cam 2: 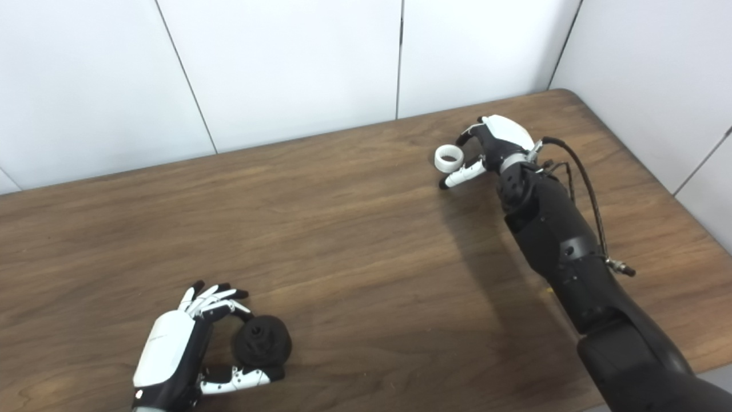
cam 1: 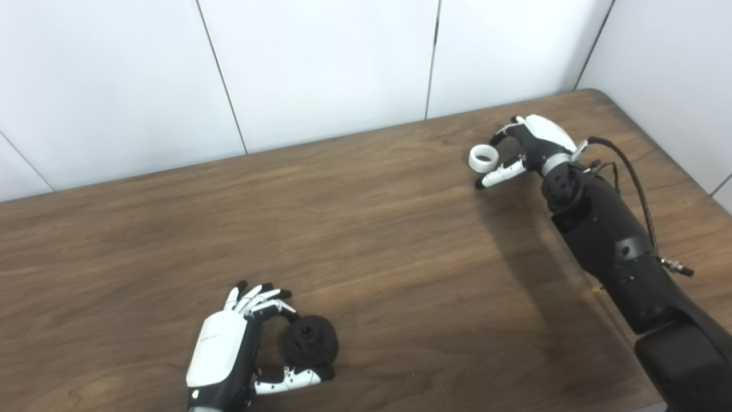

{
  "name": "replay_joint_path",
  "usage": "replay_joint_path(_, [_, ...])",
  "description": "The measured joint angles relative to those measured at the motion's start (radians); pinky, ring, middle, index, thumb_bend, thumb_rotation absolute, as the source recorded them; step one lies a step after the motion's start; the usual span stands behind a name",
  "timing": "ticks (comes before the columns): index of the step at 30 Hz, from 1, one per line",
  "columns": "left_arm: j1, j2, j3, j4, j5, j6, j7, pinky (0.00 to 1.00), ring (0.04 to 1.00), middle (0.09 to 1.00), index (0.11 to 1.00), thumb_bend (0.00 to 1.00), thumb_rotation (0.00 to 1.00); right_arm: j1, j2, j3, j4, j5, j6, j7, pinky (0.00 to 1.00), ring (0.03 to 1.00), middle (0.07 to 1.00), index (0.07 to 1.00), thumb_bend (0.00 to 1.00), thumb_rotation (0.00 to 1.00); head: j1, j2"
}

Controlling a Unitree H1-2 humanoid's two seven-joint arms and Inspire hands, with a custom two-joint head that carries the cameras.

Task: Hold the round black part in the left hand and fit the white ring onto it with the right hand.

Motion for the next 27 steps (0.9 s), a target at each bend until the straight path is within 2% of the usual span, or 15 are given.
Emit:
replay_joint_path(10, [0.008,-0.002,-0.001,-0.009,0.004,0.003,-0.003,1.00,0.867,0.774,0.484,0.52,0.05,-0.006,0.019,-0.032,0.015,0.008,0.000,0.000,1.00,1.000,0.982,0.733,0.82,0.36,0.011,0.003])
replay_joint_path(16, [0.015,-0.003,-0.002,-0.014,0.007,0.004,-0.003,1.00,0.867,0.775,0.484,0.52,0.05,-0.008,0.024,-0.056,0.019,0.006,0.000,0.000,1.00,1.000,0.971,0.720,0.82,0.36,0.012,0.008])
replay_joint_path(27, [0.016,-0.006,-0.002,-0.019,0.008,0.009,-0.009,1.00,0.870,0.777,0.484,0.52,0.05,-0.008,0.037,-0.061,0.026,0.006,0.000,0.002,1.00,1.000,0.961,0.706,0.82,0.32,0.011,0.012])
